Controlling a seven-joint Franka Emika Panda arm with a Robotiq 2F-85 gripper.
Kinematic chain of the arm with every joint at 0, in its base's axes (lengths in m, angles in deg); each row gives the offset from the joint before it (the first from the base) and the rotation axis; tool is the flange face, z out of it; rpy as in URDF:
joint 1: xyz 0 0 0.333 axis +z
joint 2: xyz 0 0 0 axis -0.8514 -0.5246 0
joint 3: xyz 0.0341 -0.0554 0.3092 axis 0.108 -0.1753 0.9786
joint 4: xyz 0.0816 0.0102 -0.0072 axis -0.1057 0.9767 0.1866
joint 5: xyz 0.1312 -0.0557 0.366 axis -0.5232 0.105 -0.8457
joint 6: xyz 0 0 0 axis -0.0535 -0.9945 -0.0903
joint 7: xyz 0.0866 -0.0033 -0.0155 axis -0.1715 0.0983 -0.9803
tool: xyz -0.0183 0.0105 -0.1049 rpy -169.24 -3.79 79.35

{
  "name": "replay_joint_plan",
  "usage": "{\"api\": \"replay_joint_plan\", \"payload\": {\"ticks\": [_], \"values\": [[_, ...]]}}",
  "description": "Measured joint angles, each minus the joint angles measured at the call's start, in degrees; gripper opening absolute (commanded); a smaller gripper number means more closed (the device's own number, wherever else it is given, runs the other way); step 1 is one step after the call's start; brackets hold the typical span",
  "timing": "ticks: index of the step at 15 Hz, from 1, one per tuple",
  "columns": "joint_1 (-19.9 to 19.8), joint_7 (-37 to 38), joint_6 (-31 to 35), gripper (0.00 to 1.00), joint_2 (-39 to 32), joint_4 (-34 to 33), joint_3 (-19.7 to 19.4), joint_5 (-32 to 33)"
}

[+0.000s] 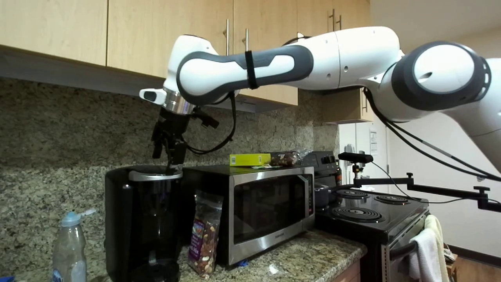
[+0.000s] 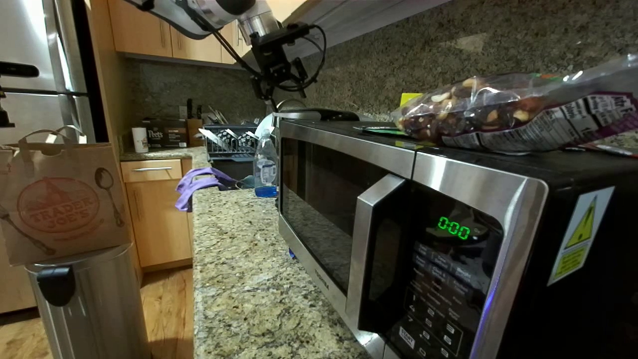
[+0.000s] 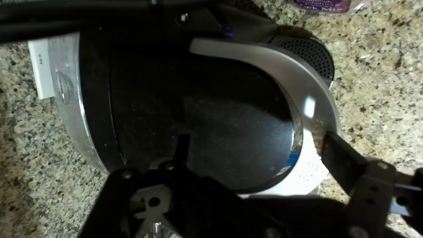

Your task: Close the coffee maker lid

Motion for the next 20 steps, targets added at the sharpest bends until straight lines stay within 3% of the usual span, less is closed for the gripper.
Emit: {"api": "replay_joint_plan", "payload": {"ticks": [8,12,20], "values": [[-2.37,-2.20,-5.07,1.00,-3.05,-4.33,0.87,-6.01],[-2.44,-2.37,-7.98,1.00,-5.23,-7.99,1.00,-6.17],[-2.38,-3.06,-7.87,1.00,-4.57,-8.61,1.25,-6.16]]}}
